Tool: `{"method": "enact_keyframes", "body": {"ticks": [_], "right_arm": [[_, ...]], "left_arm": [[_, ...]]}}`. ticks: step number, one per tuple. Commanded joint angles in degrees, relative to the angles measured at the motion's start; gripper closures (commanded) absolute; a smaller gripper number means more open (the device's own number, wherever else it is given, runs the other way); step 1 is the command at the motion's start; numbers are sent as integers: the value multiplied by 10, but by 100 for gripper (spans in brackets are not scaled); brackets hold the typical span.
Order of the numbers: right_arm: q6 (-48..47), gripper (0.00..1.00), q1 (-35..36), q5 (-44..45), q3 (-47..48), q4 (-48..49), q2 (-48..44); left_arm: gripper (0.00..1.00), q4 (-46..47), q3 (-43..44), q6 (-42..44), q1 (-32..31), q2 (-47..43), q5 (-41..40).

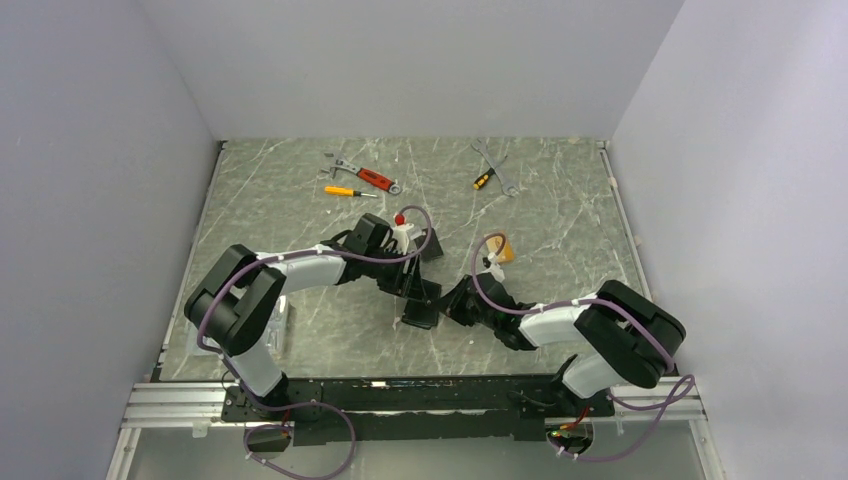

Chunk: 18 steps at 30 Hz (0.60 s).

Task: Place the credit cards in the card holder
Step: Pick up the card holder from the center of the board.

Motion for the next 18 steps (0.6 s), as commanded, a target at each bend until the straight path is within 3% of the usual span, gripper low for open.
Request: {"method": "enact_keyframes", "body": {"ticks": [1, 5, 11, 15, 18], "right_arm": [[7, 100, 4, 41, -61, -199, 67], [16, 100, 4, 45, -67, -198, 66], [22, 100, 4, 47, -70, -205, 59], [31, 100, 5, 45, -79, -199, 61], [35, 100, 5, 43, -80, -202, 64]], "left_arm": [[38, -36, 9, 28, -18, -14, 32], [41, -72, 16, 66, -25, 5, -47], [35, -72, 3, 74, -38, 23, -85], [32, -58, 1, 64, -42, 40, -62], [35, -49, 1, 59, -45, 52, -38]]}}
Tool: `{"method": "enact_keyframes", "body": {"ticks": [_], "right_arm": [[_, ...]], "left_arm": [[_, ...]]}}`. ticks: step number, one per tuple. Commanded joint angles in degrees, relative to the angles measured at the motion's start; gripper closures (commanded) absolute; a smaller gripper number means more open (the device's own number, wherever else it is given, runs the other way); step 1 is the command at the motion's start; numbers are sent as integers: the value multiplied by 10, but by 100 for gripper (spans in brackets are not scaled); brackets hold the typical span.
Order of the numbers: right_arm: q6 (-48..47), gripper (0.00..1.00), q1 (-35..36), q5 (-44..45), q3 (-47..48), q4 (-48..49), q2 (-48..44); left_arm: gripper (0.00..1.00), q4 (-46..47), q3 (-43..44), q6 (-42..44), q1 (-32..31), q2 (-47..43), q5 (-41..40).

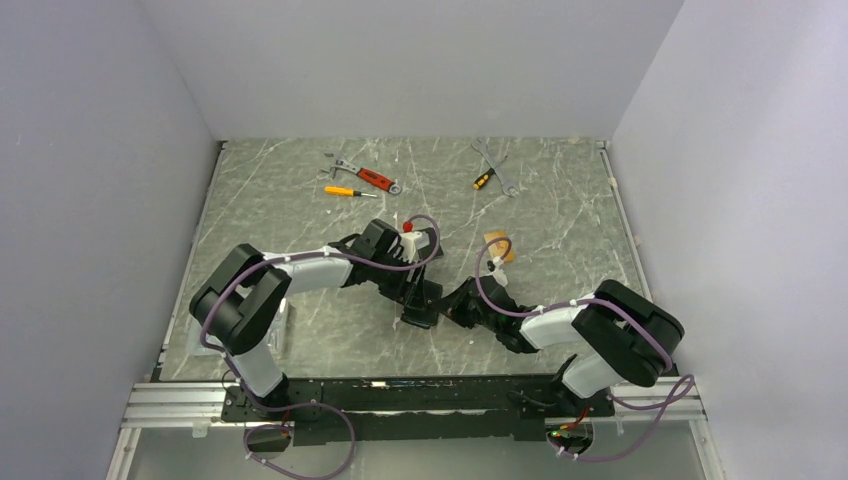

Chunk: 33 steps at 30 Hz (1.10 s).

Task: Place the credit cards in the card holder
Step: Pick up the card holder from the center of the board.

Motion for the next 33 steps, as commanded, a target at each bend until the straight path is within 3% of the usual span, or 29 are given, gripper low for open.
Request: {"method": "enact_keyframes", "body": {"ticks": [1, 5, 8, 10, 12, 14, 15, 21, 26, 33], "right_arm": [[-22, 100, 4, 36, -52, -236, 58], [-16, 100, 4, 43, -58, -248, 44], [-15, 100, 4, 50, -72, -249, 14], [-23, 98, 7, 52, -80, -243, -15], [-37, 89, 11, 58, -81, -246, -52], [-56, 73, 14, 68, -76, -260, -98], [-65, 64, 15, 76, -71, -275, -123], [-150, 31, 16, 132, -7, -406, -273], [-219, 28, 30, 164, 41, -458, -305], [-262, 31, 140, 299, 154, -513, -270]], "left_arm": [[38, -7, -7, 1, -17, 46, 25], [54, 13, -18, -18, -15, 36, 77], [78, 39, -20, -40, -15, 19, 115], [84, 50, -19, -52, -15, 15, 124], [86, 47, -12, -55, -15, 19, 126], [88, 35, 2, -54, -14, 26, 127], [90, 31, 9, -55, -14, 27, 128], [94, 1, 45, -73, -1, 19, 144], [97, -33, 58, -93, 17, 8, 166], [99, -75, 57, -106, 50, -15, 199]]}}
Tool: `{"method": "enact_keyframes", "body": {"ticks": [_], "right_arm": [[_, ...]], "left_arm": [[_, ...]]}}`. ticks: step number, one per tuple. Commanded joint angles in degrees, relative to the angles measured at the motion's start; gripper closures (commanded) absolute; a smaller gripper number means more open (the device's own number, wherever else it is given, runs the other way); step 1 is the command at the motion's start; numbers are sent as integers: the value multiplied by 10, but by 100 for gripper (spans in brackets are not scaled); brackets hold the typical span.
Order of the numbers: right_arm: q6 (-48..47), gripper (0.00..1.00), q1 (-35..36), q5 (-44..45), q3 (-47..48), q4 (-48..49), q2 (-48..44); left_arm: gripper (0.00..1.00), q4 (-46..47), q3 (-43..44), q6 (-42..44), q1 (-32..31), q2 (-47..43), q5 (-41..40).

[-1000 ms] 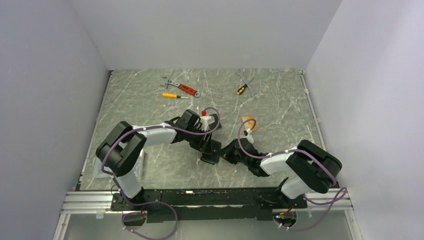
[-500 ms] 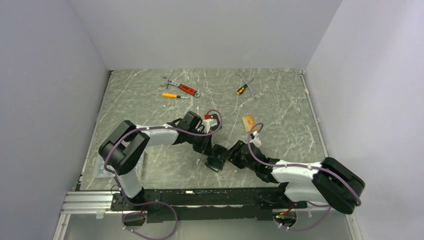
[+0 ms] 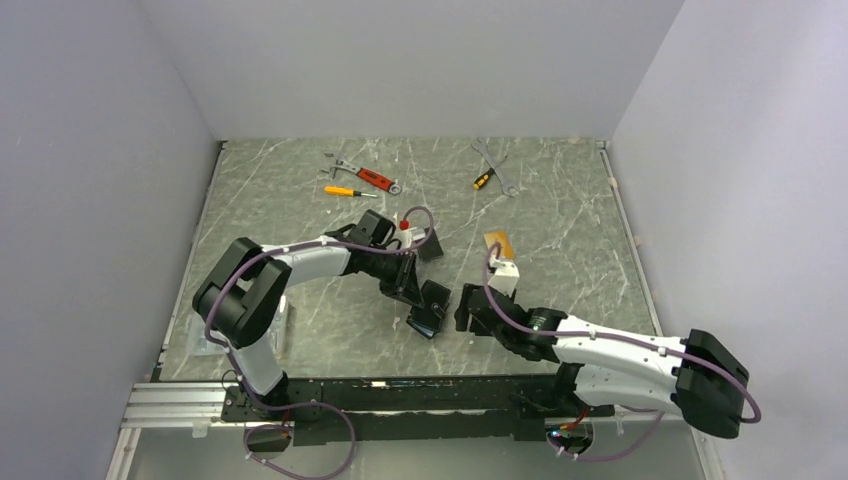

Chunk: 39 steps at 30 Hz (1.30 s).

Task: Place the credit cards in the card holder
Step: Pick up the card holder from the center of the board, then open the card holder.

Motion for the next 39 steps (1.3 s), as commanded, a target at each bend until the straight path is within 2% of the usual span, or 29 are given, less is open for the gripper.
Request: {"method": "enact_keyframes", "body": {"ticks": [1, 5, 13, 25, 33, 39], "right_arm": [[-66, 31, 72, 137, 108, -62, 32], [-165, 31, 138, 189, 155, -12, 67], [-247, 33, 147, 180, 244, 10, 154], [-247, 38, 152, 213, 264, -18, 198], [-236, 48, 169, 261, 275, -40, 240], [-244, 59, 200, 316, 294, -39, 279]], "left_arm": [[99, -32, 13, -19, 25, -43, 47], [100, -62, 28, -22, 43, -51, 59], [100, -47, 17, -46, 48, -86, 86], [100, -10, -9, -73, 61, -127, 118], [100, 15, -16, -100, 60, -136, 143], [100, 72, -35, -141, 65, -139, 174]]}}
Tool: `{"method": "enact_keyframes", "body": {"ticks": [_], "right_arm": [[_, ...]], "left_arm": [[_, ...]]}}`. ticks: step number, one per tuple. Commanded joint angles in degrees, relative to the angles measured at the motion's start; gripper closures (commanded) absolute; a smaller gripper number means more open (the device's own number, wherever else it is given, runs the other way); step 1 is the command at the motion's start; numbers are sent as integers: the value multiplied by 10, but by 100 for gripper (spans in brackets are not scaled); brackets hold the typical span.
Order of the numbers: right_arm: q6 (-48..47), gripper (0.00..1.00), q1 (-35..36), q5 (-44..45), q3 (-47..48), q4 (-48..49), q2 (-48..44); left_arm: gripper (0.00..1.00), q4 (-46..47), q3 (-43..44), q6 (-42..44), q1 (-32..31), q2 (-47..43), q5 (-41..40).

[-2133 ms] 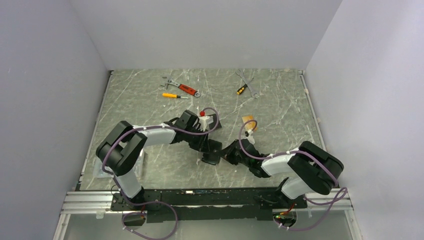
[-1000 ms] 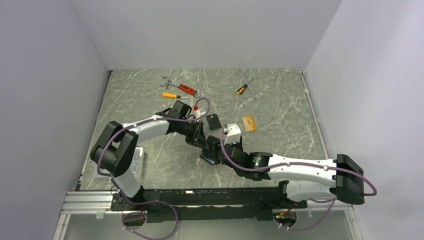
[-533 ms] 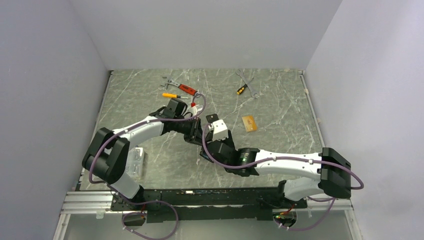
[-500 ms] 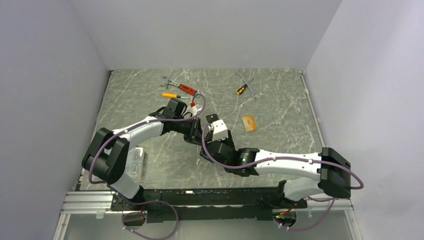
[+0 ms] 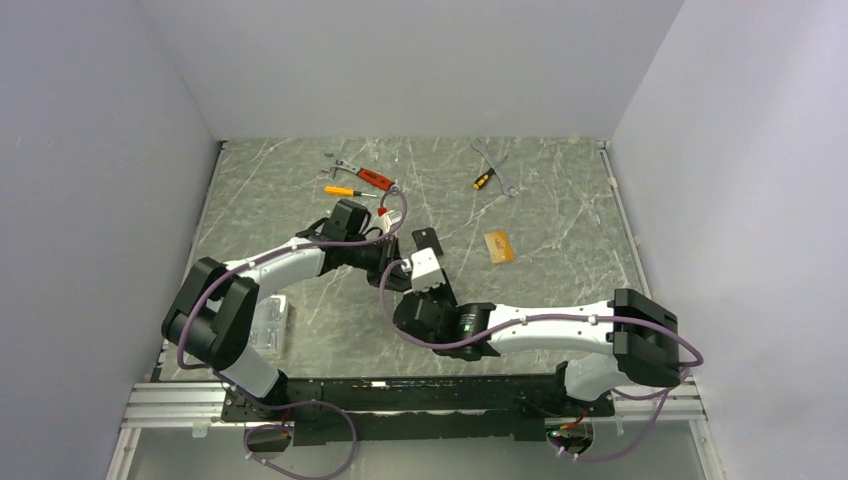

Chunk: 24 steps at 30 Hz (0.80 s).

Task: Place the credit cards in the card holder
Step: Open the card holder.

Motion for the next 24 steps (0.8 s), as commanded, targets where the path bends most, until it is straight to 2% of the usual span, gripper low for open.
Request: {"method": "enact_keyframes", "body": {"ticks": [1, 3, 6, 9, 13, 24], "right_arm": [[-3, 61, 24, 62, 25, -26, 36], [-1, 65, 31, 78, 31, -24, 47], [19, 76, 36, 102, 37, -35, 61], [30, 84, 37, 120, 31, -36, 59], [57, 100, 36, 142, 24, -52, 54], [159, 100, 30, 173, -8, -91, 15]], "left_arm": [[100, 76, -6, -59, 2, -38, 104], [100, 87, -12, -67, 2, -39, 110], [100, 101, -19, -76, 2, -42, 115], [100, 104, -19, -80, 2, -44, 119], [100, 107, -21, -87, 2, -45, 124], [100, 107, -19, -89, 3, -43, 128]]}}
